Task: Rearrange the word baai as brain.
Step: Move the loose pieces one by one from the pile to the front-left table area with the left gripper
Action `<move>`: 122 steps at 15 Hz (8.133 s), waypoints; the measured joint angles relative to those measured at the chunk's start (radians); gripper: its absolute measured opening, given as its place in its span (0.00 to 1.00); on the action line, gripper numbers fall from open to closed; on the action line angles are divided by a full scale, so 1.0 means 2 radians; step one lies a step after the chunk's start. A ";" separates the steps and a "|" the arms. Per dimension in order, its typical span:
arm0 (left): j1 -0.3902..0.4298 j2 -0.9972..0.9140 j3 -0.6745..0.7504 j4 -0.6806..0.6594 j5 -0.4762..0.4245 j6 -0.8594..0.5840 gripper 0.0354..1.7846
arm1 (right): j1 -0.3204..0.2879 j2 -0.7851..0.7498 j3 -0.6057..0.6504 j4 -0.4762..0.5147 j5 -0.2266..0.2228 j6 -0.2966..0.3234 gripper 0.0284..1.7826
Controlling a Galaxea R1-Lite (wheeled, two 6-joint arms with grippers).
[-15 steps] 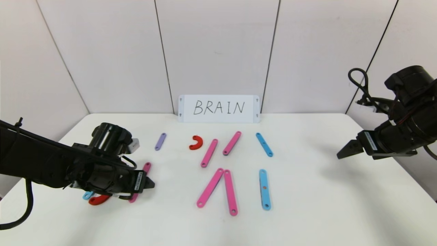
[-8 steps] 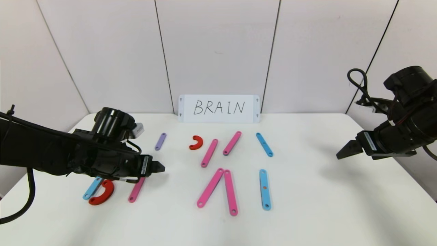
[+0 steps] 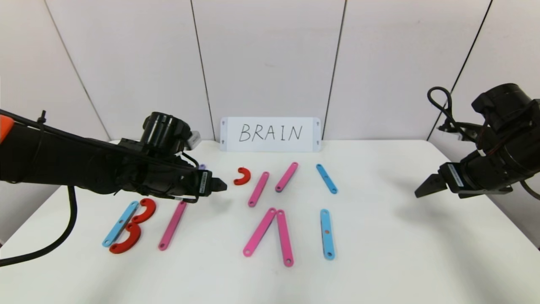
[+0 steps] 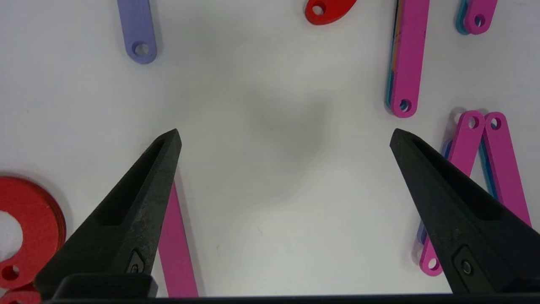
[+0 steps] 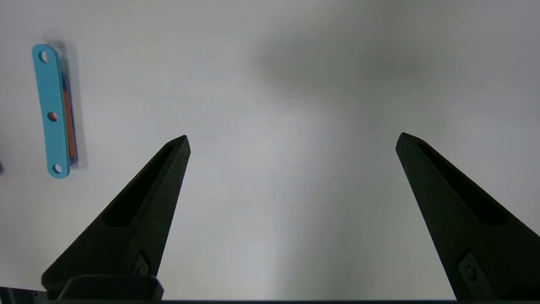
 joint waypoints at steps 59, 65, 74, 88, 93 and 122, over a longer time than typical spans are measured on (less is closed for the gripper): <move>-0.023 0.219 -0.258 0.083 -0.004 0.097 0.97 | -0.013 0.017 0.004 -0.024 -0.004 0.001 0.96; -0.026 0.229 -0.338 0.195 0.001 0.096 0.97 | -0.013 0.018 0.004 -0.024 -0.004 0.001 0.96; -0.035 0.269 -0.425 0.238 0.014 0.073 0.97 | -0.012 0.019 0.006 -0.025 -0.005 0.001 0.96; -0.036 0.241 -0.427 0.264 0.014 0.074 0.97 | -0.007 0.022 0.008 -0.025 -0.007 0.001 0.96; -0.036 0.249 -0.429 0.270 0.014 0.081 0.97 | -0.007 0.022 0.008 -0.025 -0.007 0.001 0.96; -0.022 0.266 -0.429 0.252 0.010 0.093 0.97 | -0.007 0.020 0.011 -0.027 -0.015 0.001 0.96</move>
